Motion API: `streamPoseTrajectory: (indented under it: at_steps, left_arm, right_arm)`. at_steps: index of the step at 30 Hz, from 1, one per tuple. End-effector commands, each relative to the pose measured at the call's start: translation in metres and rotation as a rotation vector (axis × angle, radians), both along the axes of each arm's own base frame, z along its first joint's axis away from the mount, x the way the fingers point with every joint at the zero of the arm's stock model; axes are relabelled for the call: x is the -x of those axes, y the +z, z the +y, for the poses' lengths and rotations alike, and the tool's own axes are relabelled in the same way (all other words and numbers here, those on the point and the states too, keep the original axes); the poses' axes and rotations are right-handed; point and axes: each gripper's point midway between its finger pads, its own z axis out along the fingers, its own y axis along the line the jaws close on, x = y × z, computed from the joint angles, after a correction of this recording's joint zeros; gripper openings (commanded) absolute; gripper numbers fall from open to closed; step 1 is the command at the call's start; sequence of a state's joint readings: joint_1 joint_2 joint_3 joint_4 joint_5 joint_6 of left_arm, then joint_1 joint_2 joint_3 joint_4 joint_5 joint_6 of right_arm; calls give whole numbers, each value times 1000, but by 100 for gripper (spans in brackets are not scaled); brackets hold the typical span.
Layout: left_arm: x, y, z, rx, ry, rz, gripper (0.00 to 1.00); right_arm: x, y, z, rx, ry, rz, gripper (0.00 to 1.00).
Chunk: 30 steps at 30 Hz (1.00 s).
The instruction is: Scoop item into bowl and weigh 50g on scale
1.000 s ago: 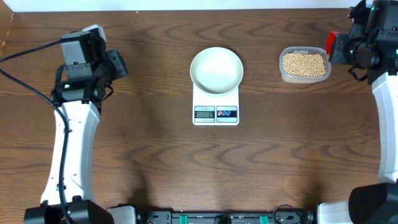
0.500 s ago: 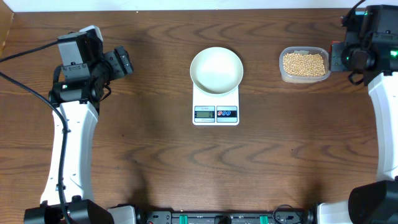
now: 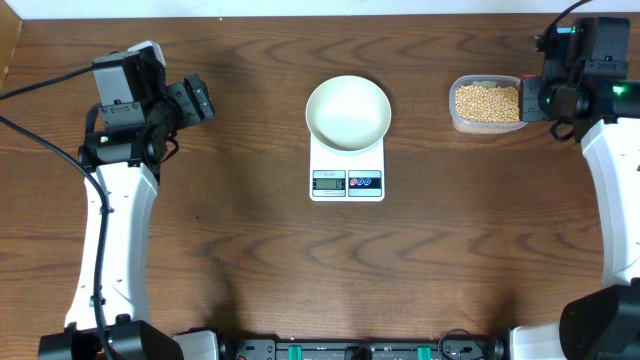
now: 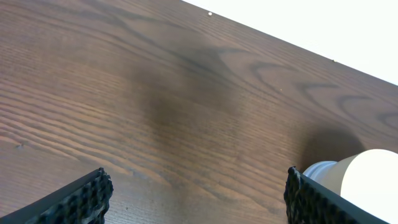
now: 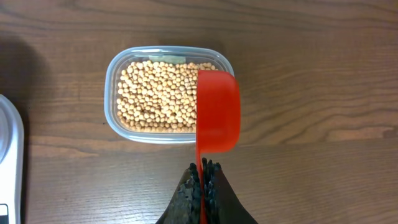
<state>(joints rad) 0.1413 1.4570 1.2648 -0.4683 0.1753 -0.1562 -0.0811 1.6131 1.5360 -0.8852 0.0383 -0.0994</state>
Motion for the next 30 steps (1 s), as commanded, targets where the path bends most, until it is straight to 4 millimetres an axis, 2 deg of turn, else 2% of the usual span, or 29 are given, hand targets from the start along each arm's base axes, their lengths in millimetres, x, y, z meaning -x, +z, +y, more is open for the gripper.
streamPoseTrajectory:
  at_steps: [1,30]
  left_arm:
    - [0,4,3,-19,2,-7,90]
    - [0,4,3,-19,2,-7,90]
  right_arm:
    - [1,-1,0,15,12,4,1]
    - [8,-5,-3,45,20,40,1]
